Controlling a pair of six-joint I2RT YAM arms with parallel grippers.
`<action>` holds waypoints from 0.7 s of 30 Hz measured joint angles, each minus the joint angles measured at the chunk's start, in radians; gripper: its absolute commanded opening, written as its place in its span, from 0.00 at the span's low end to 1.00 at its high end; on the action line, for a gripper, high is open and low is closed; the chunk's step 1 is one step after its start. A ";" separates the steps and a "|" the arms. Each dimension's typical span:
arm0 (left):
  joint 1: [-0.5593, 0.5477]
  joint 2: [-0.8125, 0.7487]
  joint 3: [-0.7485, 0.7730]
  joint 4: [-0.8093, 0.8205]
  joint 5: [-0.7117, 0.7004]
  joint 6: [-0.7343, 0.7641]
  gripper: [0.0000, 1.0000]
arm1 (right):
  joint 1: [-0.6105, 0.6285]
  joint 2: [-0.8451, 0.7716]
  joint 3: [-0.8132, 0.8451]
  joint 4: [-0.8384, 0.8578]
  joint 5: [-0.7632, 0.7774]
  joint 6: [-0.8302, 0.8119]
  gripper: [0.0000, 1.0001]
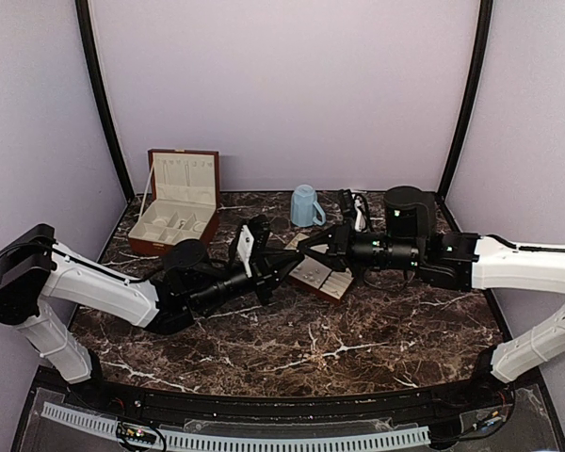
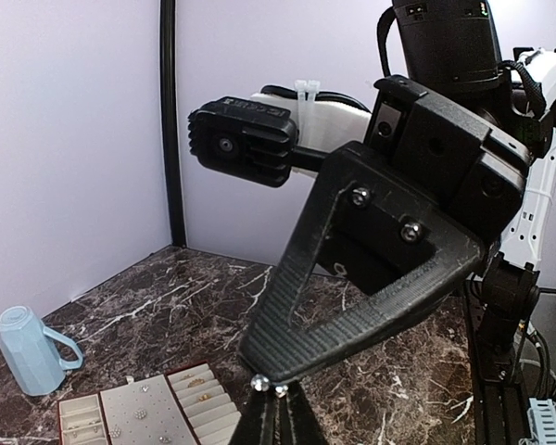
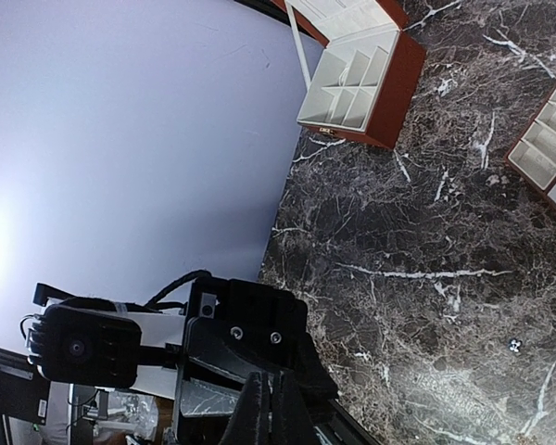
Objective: Organize the mixed jewelry
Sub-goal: Pass from the right arm to the left
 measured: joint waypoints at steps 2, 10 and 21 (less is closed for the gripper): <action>0.000 0.000 0.000 -0.008 0.001 0.002 0.00 | 0.000 0.000 -0.003 0.000 0.003 0.004 0.00; 0.000 -0.003 -0.003 -0.026 0.002 0.000 0.00 | 0.000 0.000 -0.012 0.001 0.006 0.010 0.18; 0.000 -0.097 -0.029 -0.118 -0.030 -0.055 0.00 | -0.014 0.001 -0.013 -0.020 0.028 -0.026 0.45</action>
